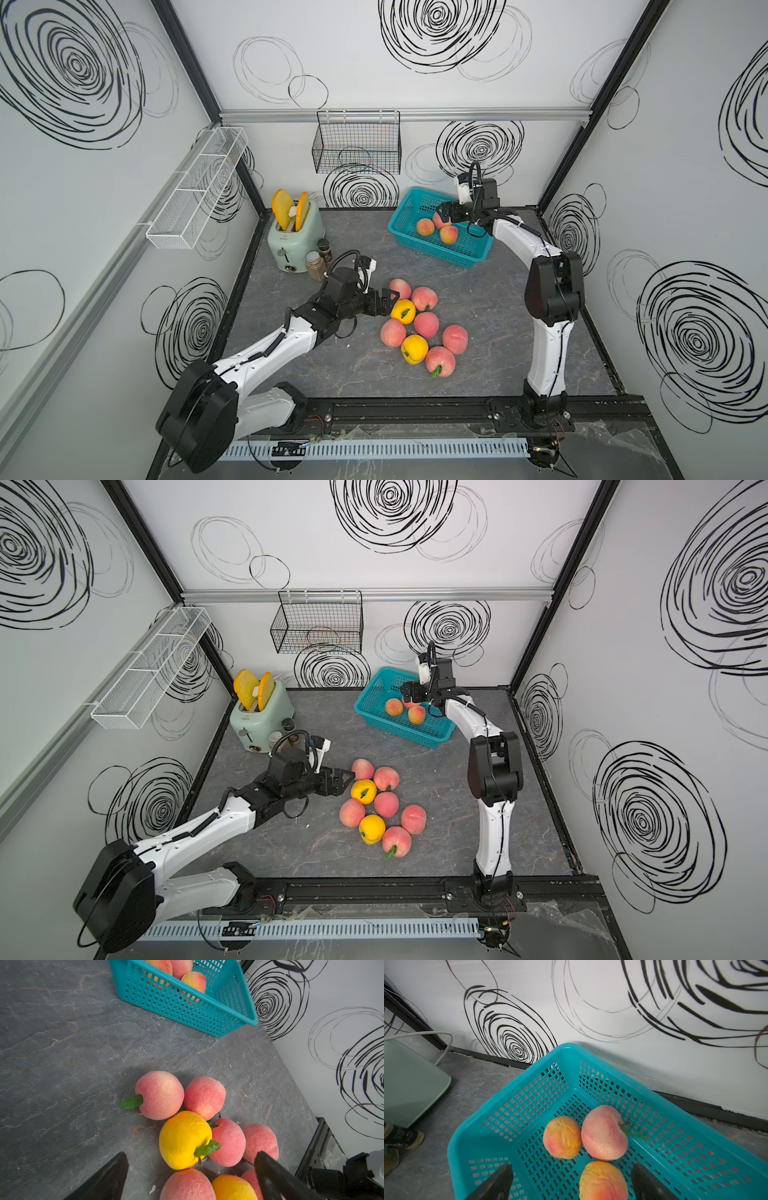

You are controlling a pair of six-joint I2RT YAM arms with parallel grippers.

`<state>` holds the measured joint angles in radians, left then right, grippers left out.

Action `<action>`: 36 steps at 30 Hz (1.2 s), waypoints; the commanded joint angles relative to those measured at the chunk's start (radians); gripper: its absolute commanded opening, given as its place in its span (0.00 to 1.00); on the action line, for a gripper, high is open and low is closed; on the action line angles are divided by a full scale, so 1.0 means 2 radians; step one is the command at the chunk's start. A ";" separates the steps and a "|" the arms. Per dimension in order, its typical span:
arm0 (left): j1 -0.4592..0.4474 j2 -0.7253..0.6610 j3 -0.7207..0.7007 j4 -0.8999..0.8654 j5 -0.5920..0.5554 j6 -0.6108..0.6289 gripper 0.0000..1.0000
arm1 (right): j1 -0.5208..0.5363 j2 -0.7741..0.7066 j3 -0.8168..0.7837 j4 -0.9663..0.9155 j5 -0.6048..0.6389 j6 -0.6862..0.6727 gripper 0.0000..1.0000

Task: Put the peaches into the basket
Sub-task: Place the peach in the basket, then pick up the peach from the center of the board.

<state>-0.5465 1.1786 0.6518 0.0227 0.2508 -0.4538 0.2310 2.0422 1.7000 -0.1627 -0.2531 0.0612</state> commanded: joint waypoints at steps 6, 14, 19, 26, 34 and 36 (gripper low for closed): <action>-0.014 -0.038 -0.024 -0.017 -0.013 0.000 0.98 | 0.038 -0.155 -0.218 0.071 0.016 0.002 0.97; -0.041 -0.048 -0.053 -0.020 -0.025 -0.016 0.98 | 0.081 -0.268 -0.336 0.076 0.013 0.001 0.99; -0.068 -0.046 -0.067 -0.017 -0.045 -0.026 0.98 | 0.111 -0.329 -0.396 0.071 0.011 0.000 0.99; -0.093 -0.033 -0.083 -0.008 -0.057 -0.039 0.98 | 0.180 -0.394 -0.460 0.062 0.044 0.012 0.99; -0.103 -0.018 -0.089 0.002 -0.068 -0.048 0.98 | 0.230 -0.435 -0.514 0.069 0.060 0.040 0.99; -0.103 -0.013 -0.090 0.006 -0.069 -0.051 0.98 | 0.237 -0.442 -0.526 0.073 0.061 0.049 0.99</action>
<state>-0.7479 1.1374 0.4805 -0.0189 0.1360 -0.5316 0.6868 1.1862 0.6724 -0.0311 -0.1524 0.1226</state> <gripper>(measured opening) 0.983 0.992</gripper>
